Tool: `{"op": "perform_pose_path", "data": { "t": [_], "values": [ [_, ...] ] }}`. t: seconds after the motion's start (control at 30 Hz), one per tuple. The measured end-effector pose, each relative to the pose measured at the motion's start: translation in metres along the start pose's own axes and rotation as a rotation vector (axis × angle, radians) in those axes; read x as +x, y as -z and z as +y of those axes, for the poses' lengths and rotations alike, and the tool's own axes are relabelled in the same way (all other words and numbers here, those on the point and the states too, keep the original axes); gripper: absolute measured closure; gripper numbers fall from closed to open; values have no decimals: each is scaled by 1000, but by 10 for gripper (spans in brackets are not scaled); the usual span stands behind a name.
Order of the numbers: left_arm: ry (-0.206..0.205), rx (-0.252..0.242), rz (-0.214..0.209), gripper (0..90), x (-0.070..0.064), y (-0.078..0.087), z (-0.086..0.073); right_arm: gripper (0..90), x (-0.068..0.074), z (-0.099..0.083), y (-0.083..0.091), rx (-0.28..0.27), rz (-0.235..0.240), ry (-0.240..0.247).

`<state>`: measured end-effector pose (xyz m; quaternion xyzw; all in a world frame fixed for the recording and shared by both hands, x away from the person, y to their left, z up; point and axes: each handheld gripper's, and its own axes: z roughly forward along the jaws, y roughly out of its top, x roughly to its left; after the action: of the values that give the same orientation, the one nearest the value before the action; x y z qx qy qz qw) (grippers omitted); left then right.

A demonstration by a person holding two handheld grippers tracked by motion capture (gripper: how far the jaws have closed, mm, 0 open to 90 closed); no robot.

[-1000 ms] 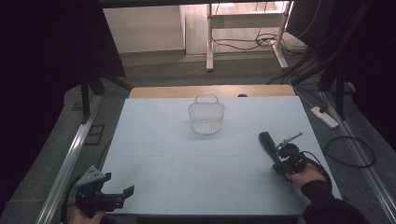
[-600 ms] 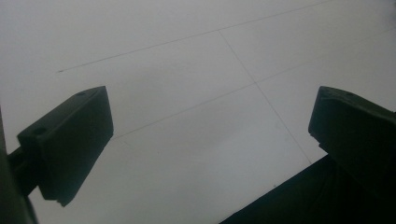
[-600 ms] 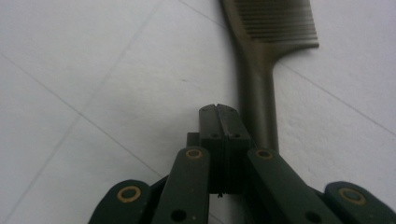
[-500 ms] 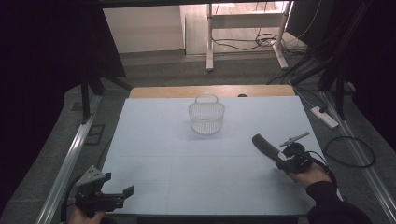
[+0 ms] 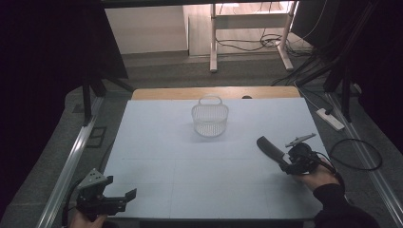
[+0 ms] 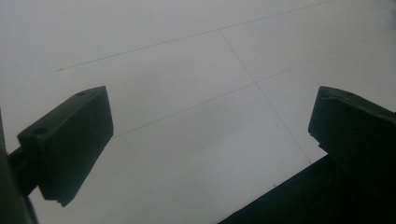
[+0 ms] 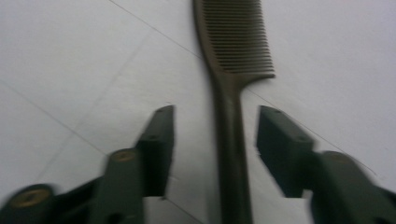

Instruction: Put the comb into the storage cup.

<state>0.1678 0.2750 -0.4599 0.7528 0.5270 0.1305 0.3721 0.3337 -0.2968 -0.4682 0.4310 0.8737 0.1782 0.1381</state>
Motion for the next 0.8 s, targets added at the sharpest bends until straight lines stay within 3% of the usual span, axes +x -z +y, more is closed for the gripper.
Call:
{"op": "perform_pose_path", "data": {
  "t": [0.13, 0.2, 0.43, 0.8],
  "values": [
    [-1, 0, 0, 9, 0, 0, 0, 251, -6, -1, -2, 0, -32, -24],
    [1, 0, -1, 9, 0, 0, 0, 196, -9, -2, -2, -3, -46, -34],
    [0, 0, -2, 9, 1, 0, 0, 23, -18, -4, -2, -1, 6, -86],
    [5, -1, -3, 9, 1, 0, 0, 0, -19, -7, -8, -5, -12, -78]
  ]
}}
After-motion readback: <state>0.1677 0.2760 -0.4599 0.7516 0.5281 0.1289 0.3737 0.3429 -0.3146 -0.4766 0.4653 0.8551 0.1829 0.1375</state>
